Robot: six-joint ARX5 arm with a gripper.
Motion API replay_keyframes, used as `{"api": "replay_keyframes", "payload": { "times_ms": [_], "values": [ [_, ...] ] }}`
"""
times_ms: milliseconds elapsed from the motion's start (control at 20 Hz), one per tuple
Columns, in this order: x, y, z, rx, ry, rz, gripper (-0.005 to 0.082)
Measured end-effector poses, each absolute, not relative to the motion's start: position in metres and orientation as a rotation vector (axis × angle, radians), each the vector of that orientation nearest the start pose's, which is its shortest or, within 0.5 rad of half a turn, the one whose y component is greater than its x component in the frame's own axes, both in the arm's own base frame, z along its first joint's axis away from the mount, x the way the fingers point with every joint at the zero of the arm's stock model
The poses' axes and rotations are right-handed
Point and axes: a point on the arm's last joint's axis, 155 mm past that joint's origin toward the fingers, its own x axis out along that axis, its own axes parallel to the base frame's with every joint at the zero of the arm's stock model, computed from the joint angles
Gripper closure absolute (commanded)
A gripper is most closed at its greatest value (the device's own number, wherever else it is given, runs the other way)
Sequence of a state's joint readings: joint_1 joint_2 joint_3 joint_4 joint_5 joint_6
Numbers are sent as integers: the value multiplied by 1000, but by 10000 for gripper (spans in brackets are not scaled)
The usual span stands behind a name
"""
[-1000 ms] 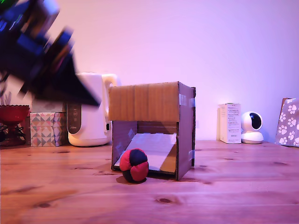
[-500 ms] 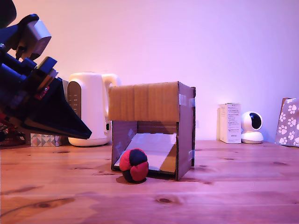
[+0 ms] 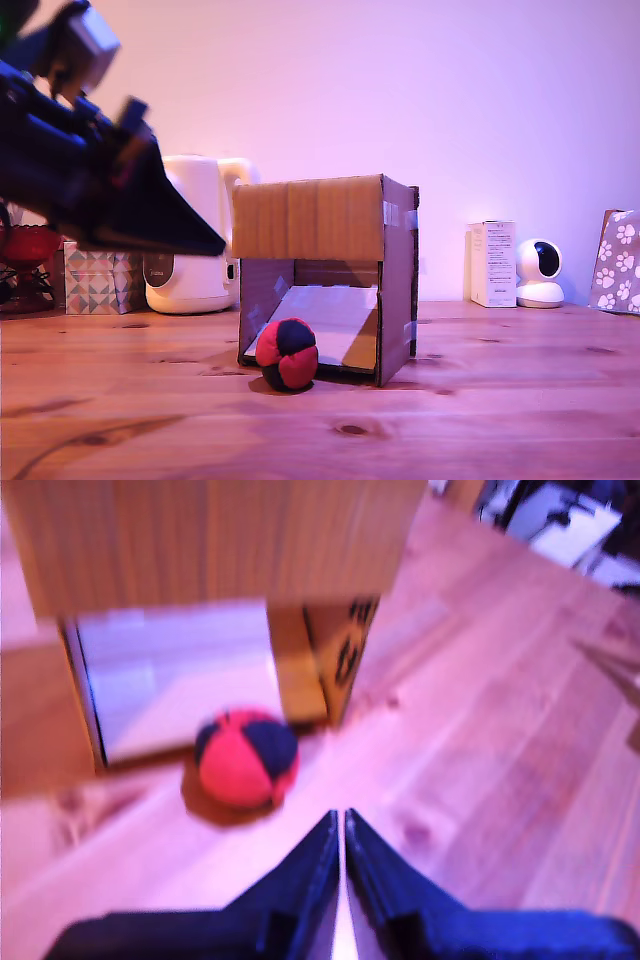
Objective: Drop the footbag into the cardboard dice tower
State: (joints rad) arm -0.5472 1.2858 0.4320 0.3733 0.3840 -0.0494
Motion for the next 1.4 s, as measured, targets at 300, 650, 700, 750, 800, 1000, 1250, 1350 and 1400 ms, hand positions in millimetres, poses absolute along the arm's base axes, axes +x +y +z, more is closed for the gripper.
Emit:
{"api": "replay_keyframes", "payload": {
  "times_ms": [300, 650, 700, 750, 800, 1000, 1250, 1350, 1400],
  "values": [
    [284, -253, 66, 3, 572, -888, 789],
    [290, -258, 63, 16, 544, -874, 19],
    [291, -259, 65, 19, 534, -868, 20],
    [293, -259, 67, 22, 519, -858, 20],
    [296, -259, 70, 24, 502, -849, 20],
    [304, -261, 61, 33, 485, -823, 21],
    [317, -269, 32, 50, 538, -802, 22],
    [332, -279, 40, 45, 508, -804, 22],
    [339, -283, 44, 43, 494, -804, 22]
  ]
}}
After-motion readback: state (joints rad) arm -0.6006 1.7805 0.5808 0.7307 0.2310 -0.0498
